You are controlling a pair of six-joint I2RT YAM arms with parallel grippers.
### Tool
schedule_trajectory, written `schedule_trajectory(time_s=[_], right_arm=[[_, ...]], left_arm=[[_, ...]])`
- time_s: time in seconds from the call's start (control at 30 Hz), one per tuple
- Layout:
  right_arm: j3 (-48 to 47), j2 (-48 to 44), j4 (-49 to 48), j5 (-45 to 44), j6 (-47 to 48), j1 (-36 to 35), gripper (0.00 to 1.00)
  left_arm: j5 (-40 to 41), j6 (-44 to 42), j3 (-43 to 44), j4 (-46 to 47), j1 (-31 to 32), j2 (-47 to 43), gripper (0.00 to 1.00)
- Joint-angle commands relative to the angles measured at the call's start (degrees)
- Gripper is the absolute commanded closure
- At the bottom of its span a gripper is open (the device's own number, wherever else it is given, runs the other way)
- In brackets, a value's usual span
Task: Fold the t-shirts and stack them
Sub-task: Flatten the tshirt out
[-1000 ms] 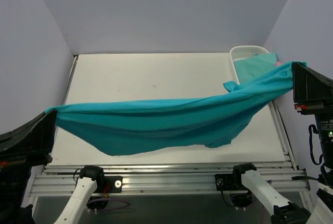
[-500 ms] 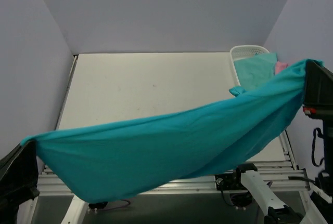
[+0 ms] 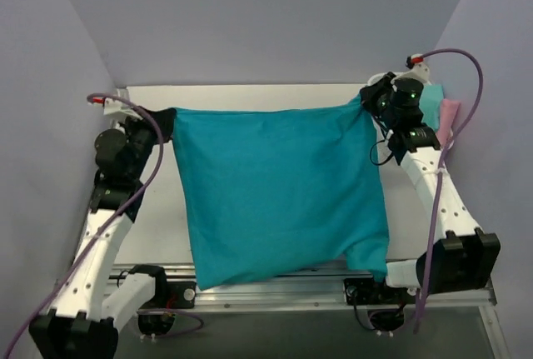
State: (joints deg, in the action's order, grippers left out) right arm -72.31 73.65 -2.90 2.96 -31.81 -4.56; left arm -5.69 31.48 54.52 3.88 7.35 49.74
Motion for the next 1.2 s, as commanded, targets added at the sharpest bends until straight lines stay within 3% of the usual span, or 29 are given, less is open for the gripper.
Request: schedule_trajectory(time_s=[0.0,0.17,0.3,0.33,0.37,0.4,0.43,0.47,0.5,0.53,0.57,0.63,0.73,0.83,0.93,0.97,1.17], right_arm=[[2.0,2.8,-17.2,-2.8,-1.5,-1.2,1.00],[0.3,19.0,-23.4,-10.6,1.1,-6.4,1.00],[-3.6,31.4,-29.7,-13.8,1.7,-8.3,0.97],[-8.1,36.7,-29.3,-14.6,1.8,-8.3,0.46],[-11.5,39.5,-28.1,-15.2,1.8,-8.2,0.25],[-15.2,44.7,-24.4,-16.5,2.5,-8.2,0.12],[-21.6,46.9,-23.0,-17.3,2.8,-8.4,0.00],[-24.3,48.6,-21.6,-17.6,3.2,-8.4,0.00],[-26.5,50.7,-20.1,-18.1,3.9,-8.4,0.00],[-28.1,51.1,-20.0,-19.5,4.9,-8.7,0.00],[-30.1,51.2,-19.8,-20.2,5.5,-8.7,0.00],[-31.6,49.9,-18.7,-21.4,6.9,-9.0,0.00],[-30.4,45.5,-18.2,-24.0,9.0,-9.6,0.00],[-26.7,39.7,-17.8,-26.3,10.3,-10.4,0.00],[-23.0,33.7,-13.6,-29.1,9.6,-11.1,0.00],[-21.4,32.0,-11.0,-29.3,7.5,-11.4,0.00],[-2.6,18.6,-6.5,-29.4,0.6,-15.3,0.00]], left_arm=[[3.6,-1.2,-2.7,19.4,-0.2,4.8,0.98],[4.0,-2.2,-0.8,27.7,-0.3,24.2,0.98],[6.6,-2.7,9.1,30.9,-0.6,46.6,0.98],[7.0,-2.5,12.0,30.8,-0.8,50.7,0.98],[7.4,-2.6,15.3,30.1,-1.0,54.2,0.98],[8.0,-2.0,19.2,26.6,-1.7,61.2,0.79],[7.5,-0.9,27.7,24.5,-2.2,64.8,0.67],[6.8,-0.1,32.0,20.2,-2.7,67.7,0.52],[6.2,1.1,36.1,18.3,-3.7,73.1,0.23],[5.7,2.3,43.1,16.4,-4.1,75.0,0.06],[5.7,3.0,45.6,14.5,-4.3,76.2,0.06],[6.0,2.8,48.8,12.2,-4.5,76.7,0.06],[7.5,1.7,46.6,13.2,-4.4,71.5,0.06],[9.6,1.7,39.6,14.6,-4.2,62.8,0.06],[12.9,0.3,33.2,9.4,-2.9,53.9,0.06],[17.1,-0.2,27.9,8.0,-0.8,51.5,0.06],[24.8,1.2,8.3,6.3,9.6,35.2,0.06]])
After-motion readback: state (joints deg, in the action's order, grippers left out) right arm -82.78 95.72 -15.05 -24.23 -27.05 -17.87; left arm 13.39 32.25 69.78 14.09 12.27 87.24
